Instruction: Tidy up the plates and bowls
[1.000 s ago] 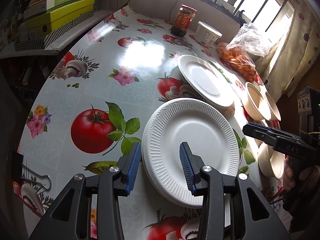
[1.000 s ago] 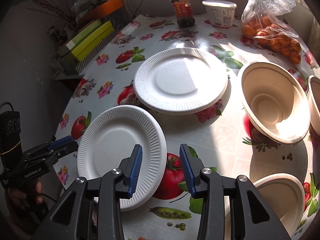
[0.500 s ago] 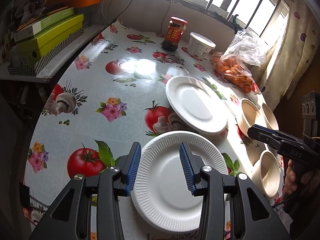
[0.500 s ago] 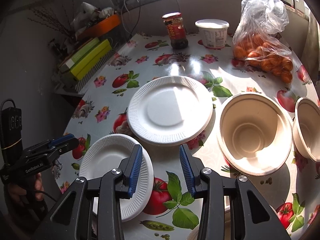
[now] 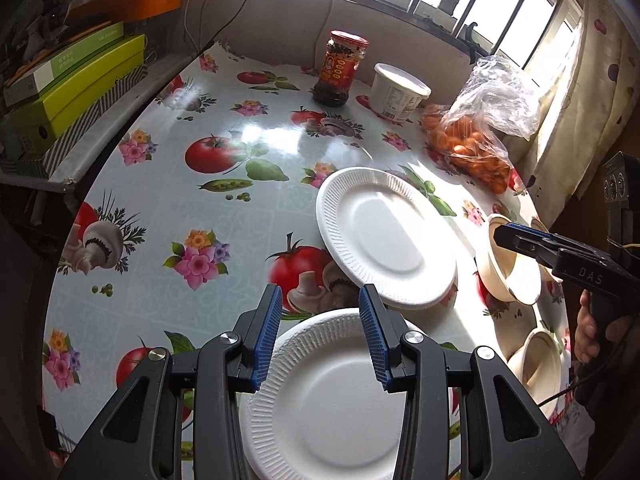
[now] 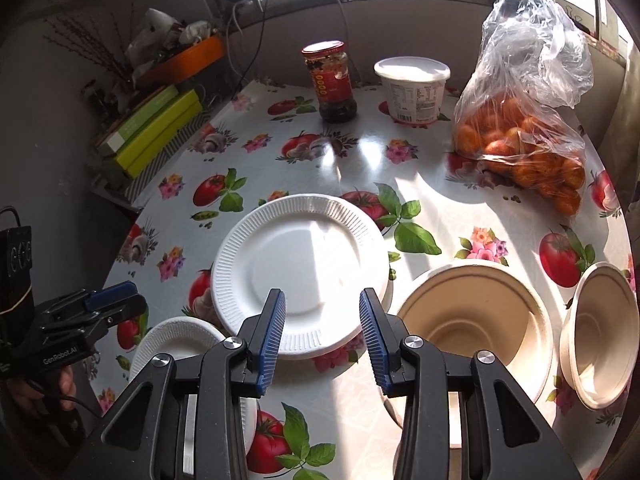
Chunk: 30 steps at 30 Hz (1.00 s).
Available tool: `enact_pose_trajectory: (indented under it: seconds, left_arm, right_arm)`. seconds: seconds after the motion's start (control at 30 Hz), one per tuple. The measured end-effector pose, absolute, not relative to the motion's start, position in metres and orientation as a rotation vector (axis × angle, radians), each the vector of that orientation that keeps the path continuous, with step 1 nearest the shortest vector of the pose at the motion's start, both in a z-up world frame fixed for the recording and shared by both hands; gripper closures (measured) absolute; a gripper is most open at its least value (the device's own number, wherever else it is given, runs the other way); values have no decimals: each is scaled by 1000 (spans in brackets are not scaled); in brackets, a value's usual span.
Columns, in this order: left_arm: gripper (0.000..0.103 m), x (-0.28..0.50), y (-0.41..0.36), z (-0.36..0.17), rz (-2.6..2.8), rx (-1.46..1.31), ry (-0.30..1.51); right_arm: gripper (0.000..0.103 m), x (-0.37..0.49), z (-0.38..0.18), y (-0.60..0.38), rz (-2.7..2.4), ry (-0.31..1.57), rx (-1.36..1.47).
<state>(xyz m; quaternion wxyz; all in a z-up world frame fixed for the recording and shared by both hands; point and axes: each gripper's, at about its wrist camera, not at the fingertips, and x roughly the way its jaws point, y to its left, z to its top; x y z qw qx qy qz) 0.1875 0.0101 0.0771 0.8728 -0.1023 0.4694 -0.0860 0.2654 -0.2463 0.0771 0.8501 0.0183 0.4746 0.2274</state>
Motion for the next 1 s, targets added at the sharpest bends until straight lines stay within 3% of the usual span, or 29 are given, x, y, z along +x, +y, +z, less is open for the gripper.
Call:
enact_pose_trajectory:
  seconds: [1.0]
  left_arm:
    - [62, 247, -11, 41, -143, -223, 1079]
  right_arm:
    - [68, 373, 15, -261, 516, 1207, 137]
